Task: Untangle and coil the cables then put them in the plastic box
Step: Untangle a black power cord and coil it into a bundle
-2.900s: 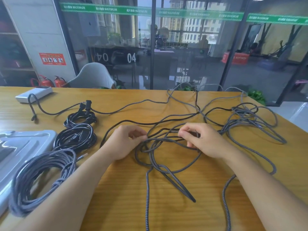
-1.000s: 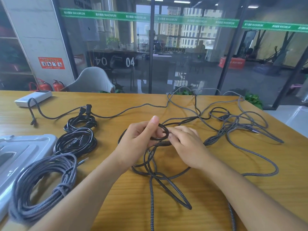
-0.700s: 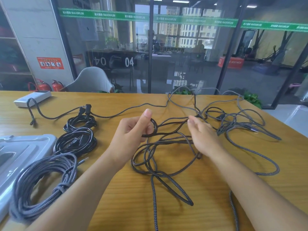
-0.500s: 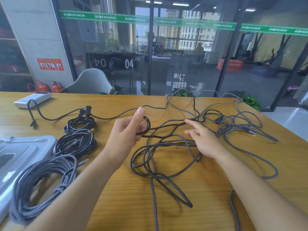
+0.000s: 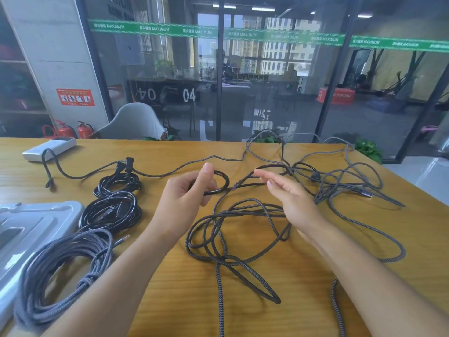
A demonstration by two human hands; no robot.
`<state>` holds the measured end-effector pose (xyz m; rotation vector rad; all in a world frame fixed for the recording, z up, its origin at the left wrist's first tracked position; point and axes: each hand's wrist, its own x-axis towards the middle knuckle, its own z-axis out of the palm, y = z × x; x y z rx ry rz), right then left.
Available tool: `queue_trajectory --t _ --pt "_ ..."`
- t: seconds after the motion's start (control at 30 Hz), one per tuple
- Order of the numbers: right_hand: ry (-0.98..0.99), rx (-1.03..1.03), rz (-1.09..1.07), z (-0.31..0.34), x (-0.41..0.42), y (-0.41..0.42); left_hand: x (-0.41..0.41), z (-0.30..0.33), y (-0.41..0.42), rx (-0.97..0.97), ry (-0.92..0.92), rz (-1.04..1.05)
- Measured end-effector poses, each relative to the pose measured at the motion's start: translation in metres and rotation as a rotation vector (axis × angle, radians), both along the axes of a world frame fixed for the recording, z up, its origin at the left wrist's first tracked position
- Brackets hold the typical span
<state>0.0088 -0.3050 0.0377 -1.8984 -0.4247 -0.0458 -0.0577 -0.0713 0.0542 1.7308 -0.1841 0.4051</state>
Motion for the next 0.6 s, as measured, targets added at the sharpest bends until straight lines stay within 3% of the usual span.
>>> queue_trajectory --t 0.17,0.33,0.47,0.6 --pt "-0.044 0.160 0.100 0.013 -0.020 0.010 0.006 -0.009 -0.003 0.121 0.008 -0.001" --pt "-0.117 0.174 0.218 0.020 -0.040 0.032 0.011 -0.024 -0.013 0.219 0.041 -0.071" --pt "-0.348 -0.103 -0.119 0.007 -0.011 0.012 0.010 -0.024 -0.011 0.253 0.028 -0.027" --pt "-0.218 -0.421 -0.239 -0.010 0.019 -0.021 0.008 -0.017 -0.007 0.208 -0.061 0.113"
